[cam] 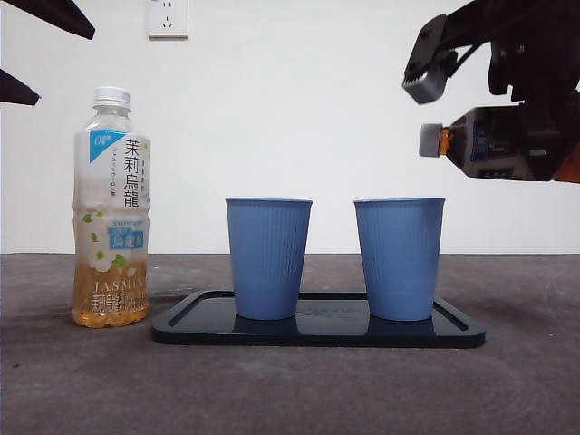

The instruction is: Pour the drink into the cup

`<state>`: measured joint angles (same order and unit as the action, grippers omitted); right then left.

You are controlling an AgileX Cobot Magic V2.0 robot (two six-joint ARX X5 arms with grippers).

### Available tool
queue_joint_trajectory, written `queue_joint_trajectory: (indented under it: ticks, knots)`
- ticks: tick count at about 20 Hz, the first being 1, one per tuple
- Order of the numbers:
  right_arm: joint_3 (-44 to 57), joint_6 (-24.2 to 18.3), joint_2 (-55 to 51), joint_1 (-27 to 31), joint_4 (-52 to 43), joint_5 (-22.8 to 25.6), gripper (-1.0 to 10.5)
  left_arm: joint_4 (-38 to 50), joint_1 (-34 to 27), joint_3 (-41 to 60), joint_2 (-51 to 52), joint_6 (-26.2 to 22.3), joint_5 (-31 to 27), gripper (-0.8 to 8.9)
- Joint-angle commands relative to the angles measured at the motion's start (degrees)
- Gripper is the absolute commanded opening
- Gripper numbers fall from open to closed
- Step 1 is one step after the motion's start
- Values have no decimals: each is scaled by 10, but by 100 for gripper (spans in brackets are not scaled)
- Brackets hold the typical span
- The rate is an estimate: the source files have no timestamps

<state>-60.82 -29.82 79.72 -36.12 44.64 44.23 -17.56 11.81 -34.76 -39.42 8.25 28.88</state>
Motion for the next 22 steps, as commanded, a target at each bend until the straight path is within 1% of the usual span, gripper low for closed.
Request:
queue_joint_trajectory:
  ticks: [1,3,6,10,13,15,16,18,19,21,22]
  knots:
    - [-20,-30,17,-8,-9,40,193,7,2,-10,-3,-7,3,468]
    - [-20,-46,29,-15,-9,66,193,7,2,-10,-3,-7,3,468]
    - [-20,-68,45,-24,-9,83,193,7,2,-10,-3,-7,3,468]
    - [-20,-97,57,-38,-20,120,194,7,2,-10,-3,-7,3,468]
    - [-20,-99,57,-45,-24,129,193,7,2,-10,-3,-7,3,468]
    - [-20,-91,57,-45,-26,128,193,7,2,-10,-3,-7,3,468]
    - [-20,-74,56,-45,-28,128,193,7,2,-10,-3,-7,3,468]
    - [-21,-22,55,-45,-28,123,193,7,2,-10,-3,-7,3,468]
    - [-22,6,54,-45,-27,105,193,7,2,-10,-3,-7,3,468]
    - [-23,74,41,-35,-26,47,193,7,2,-10,-3,-7,3,468]
    - [-23,121,30,-29,-23,15,193,7,2,-10,-3,-7,3,468]
